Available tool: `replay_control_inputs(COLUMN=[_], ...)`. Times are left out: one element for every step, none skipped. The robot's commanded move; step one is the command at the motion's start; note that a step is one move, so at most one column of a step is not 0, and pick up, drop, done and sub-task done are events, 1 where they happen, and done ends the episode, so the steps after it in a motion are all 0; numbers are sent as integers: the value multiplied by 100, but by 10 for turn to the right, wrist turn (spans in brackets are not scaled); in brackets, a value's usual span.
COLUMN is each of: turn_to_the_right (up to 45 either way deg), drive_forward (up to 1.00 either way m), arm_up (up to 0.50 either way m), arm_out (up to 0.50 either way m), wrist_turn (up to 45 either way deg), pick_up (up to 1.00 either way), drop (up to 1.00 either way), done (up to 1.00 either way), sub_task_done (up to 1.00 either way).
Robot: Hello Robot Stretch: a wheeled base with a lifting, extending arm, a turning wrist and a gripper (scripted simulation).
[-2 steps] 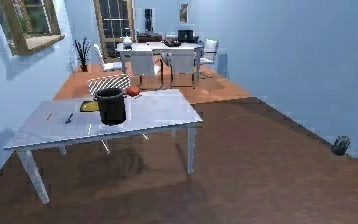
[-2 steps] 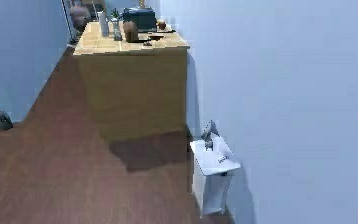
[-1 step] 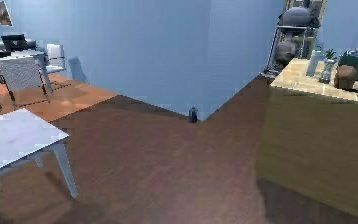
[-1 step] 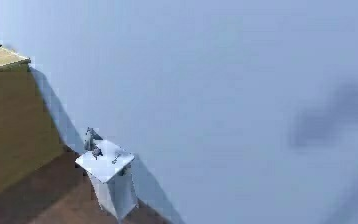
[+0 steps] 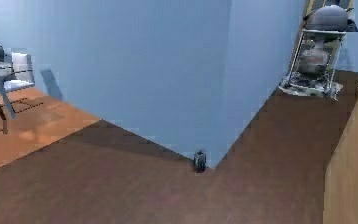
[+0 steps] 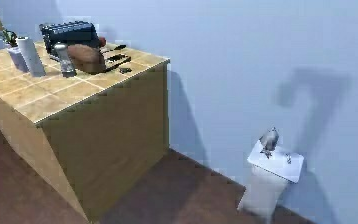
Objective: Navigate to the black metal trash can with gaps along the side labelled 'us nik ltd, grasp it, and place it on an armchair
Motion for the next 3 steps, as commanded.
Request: replay_control_inputs(turn_to_the_right=[0,360,0], drive_forward=[50,0,30], arm_up=[0,0,0], arm_out=[0,0,0], wrist_turn=[0,0,0], pick_up=[0,0,0], drop=[0,0,0], done=[0,0,0], sub_task_done=[0,0,0])
